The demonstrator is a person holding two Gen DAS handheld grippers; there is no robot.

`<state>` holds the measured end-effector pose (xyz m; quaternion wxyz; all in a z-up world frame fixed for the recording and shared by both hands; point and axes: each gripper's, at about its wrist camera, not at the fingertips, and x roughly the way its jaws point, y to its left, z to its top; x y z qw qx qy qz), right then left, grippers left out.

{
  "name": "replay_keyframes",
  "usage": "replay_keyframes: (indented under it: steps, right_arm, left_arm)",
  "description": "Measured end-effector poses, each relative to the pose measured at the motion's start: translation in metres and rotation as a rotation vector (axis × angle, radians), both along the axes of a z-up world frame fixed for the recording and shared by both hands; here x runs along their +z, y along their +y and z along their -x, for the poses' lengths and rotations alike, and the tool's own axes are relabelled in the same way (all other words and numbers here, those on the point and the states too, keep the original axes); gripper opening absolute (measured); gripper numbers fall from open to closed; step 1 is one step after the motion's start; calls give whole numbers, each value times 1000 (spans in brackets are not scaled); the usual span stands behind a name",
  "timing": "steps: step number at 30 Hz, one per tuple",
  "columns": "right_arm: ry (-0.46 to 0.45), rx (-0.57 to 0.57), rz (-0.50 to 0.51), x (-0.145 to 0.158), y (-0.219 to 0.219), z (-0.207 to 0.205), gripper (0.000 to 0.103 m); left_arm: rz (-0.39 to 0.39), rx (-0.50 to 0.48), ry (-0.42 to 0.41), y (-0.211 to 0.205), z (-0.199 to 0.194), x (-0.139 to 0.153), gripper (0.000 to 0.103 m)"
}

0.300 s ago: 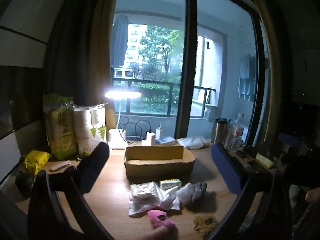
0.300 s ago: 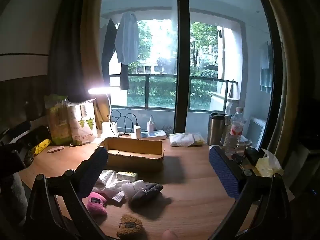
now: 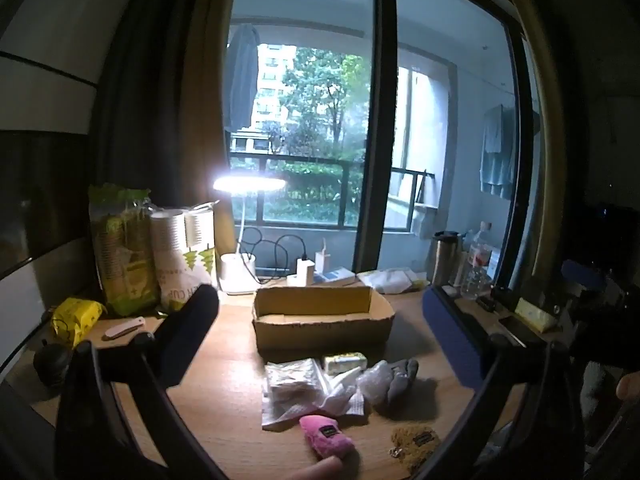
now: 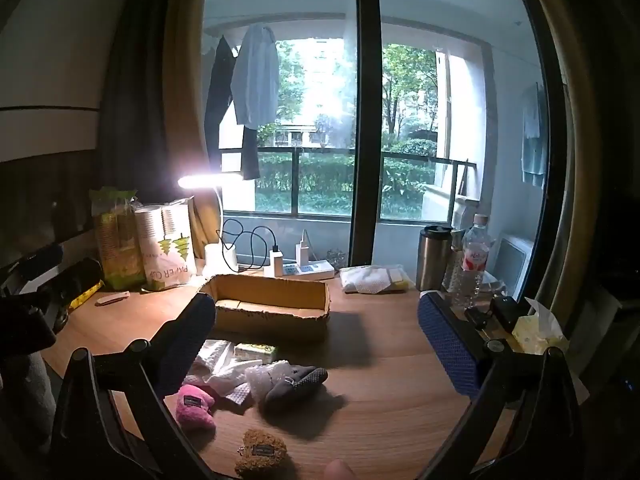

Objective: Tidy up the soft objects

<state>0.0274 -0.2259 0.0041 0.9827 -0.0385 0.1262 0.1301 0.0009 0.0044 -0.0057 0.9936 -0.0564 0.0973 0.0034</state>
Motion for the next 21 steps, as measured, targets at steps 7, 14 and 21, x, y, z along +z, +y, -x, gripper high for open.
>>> replay_keyframes:
  steps: [7, 14, 21]
  right_arm:
    - [1, 9, -12, -1, 2, 0, 103]
    - [1, 8, -14, -1, 2, 0, 103]
    - [-2, 7, -22, 0, 2, 2, 103]
  left_arm:
    - [3, -3, -8, -5, 1, -1, 103]
    - [15, -17, -10, -4, 2, 3, 103]
    - [18, -29, -7, -3, 5, 6, 103]
